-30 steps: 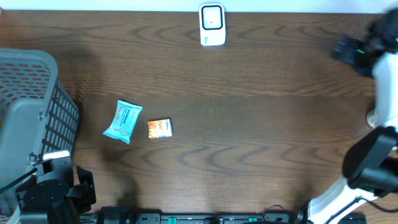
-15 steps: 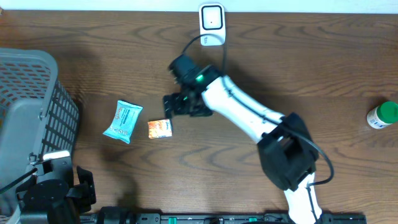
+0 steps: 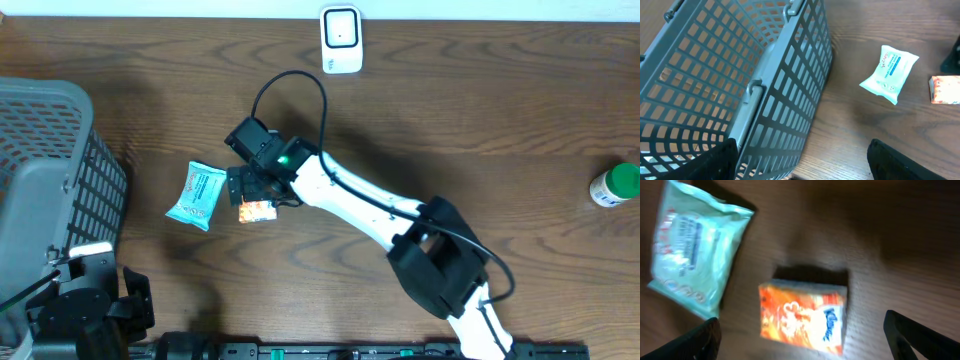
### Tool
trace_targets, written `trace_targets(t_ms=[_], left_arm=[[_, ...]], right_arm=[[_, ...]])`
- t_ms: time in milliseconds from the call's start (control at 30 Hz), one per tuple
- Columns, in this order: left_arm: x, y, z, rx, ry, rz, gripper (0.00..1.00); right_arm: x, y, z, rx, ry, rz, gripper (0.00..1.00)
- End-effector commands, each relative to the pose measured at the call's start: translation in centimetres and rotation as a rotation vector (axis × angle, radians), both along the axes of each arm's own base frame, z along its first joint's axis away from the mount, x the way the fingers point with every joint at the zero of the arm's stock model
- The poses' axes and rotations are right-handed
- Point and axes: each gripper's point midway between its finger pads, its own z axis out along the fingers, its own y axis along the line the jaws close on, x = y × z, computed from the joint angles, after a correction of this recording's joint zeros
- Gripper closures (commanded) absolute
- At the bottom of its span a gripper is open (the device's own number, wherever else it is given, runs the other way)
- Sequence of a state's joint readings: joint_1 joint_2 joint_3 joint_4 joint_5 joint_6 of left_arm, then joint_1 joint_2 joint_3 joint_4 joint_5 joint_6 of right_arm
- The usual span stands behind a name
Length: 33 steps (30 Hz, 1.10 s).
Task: Scan the item barcode
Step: 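Reach the right gripper to the orange Kleenex pack and grasp it, then lift the Kleenex pack and hold it up to the scanner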
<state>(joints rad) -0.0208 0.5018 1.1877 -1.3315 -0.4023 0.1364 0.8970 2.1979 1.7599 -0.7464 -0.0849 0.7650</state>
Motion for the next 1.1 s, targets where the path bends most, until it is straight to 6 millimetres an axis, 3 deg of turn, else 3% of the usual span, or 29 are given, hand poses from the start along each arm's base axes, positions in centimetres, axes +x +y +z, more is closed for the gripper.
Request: trace_targets(t_ms=[0,167,333,500,600,767,900,1067], left_arm=[[-0.2,0.3,0.3,0.019,-0.004,0.004,0.16],[-0.2,0.3,0.3,0.019,-0.004,0.004,0.16],[-0.2,0.3,0.3,0.019,-0.004,0.004,0.17],[-0.2,0.3,0.3,0.019,-0.004,0.004,0.17],[-0.2,0.3,0.3,0.019,-0.004,0.004,0.17],[-0.2,0.3,0.3,0.019,-0.004,0.004,0.17],[-0.2,0.3,0.3,0.019,-0.004,0.004,0.17],[-0.2,0.3,0.3,0.019,-0.004,0.004,0.17]], right_arm=[[-0.5,0.5,-3.3,-0.056,0.027,-0.012,0.01],[-1.3,2.0,-4.5,-0.09,0.047,0.018,0.01],[-2.4,1.0,-6.4,-0.159,0.096,0.025,0.02],[-2.5,-0.8,-6.7,-0.24,0.093,0.009,0.19],[-2.1,-0.9,-6.4,-0.234,0.09,0.002,0.21],[0.1,-1.2,-3.8,-0.218,0.075,-0.014,0.39],[1.4,-2.9,-1.3,-0.241,0.097,-0.048,0.38],[1.7,-9.2,1.8,-0.342,0.256,-0.131,0.35]])
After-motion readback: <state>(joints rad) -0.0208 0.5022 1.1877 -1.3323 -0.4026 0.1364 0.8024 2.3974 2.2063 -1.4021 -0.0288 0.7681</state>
